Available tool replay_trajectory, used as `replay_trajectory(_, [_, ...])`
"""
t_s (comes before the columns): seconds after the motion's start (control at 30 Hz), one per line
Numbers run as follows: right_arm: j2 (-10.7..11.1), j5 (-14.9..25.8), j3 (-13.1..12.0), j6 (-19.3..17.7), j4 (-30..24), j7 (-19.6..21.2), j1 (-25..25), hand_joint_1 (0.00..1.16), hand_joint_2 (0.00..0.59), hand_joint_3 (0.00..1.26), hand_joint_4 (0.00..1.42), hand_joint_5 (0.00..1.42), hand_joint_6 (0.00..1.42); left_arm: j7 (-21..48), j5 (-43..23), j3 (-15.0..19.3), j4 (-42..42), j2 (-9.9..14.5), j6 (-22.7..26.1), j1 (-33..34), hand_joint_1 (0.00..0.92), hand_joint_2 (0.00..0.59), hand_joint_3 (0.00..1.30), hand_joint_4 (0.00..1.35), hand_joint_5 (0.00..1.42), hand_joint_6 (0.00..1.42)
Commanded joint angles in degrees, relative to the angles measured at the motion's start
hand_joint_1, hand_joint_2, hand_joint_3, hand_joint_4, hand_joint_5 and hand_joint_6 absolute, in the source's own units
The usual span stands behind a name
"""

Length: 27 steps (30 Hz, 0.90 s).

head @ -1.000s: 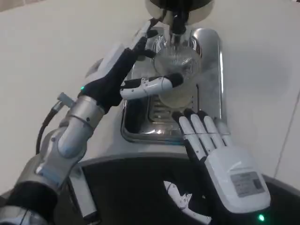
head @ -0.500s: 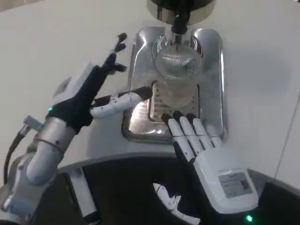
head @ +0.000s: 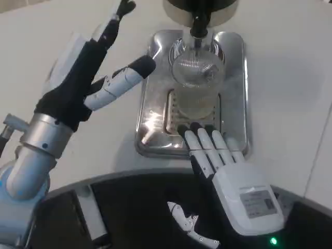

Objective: Grasp the cup under the faucet to collect the drink, then remove the cup.

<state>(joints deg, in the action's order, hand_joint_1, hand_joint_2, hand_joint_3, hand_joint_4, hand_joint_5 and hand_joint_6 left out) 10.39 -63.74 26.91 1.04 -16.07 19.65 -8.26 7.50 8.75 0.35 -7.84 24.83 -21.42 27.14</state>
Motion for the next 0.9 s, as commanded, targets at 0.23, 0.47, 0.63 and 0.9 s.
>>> replay_trajectory(0.23, [0.3, 0.2, 0.1, -0.2, 0.6, 0.7, -0.6, 0.37, 0.485, 0.04, 0.0, 0.0, 0.0, 4.1, -5.1, 0.9, 9.6, -2.0, 4.2, 1.6, 0.0, 0.075, 0.0, 0.0, 0.0, 0.0])
replay_trajectory(0.47, [0.2, 0.4, 0.1, -0.1, 0.6, 0.7, -0.5, 0.37, 0.485, 0.04, 0.0, 0.0, 0.0, 6.4, -10.3, 0.2, 12.0, -5.8, 7.9, 1.7, 0.0, 0.114, 0.0, 0.0, 0.0, 0.0])
replay_trajectory(0.63, [0.2, 0.4, 0.0, 0.0, 0.4, 0.5, -0.5, 0.37, 0.485, 0.04, 0.0, 0.0, 0.0, 7.7, -10.3, -0.8, 12.2, -6.9, 8.6, 1.5, 0.0, 0.121, 0.0, 0.0, 0.0, 0.0])
replay_trajectory(0.9, [0.0, 0.3, 0.0, 0.2, 0.4, 0.3, -0.3, 0.37, 0.485, 0.04, 0.0, 0.0, 0.0, 9.4, -8.4, -3.0, 10.0, -7.1, 9.2, 3.4, 0.0, 0.128, 0.0, 0.0, 0.0, 0.0])
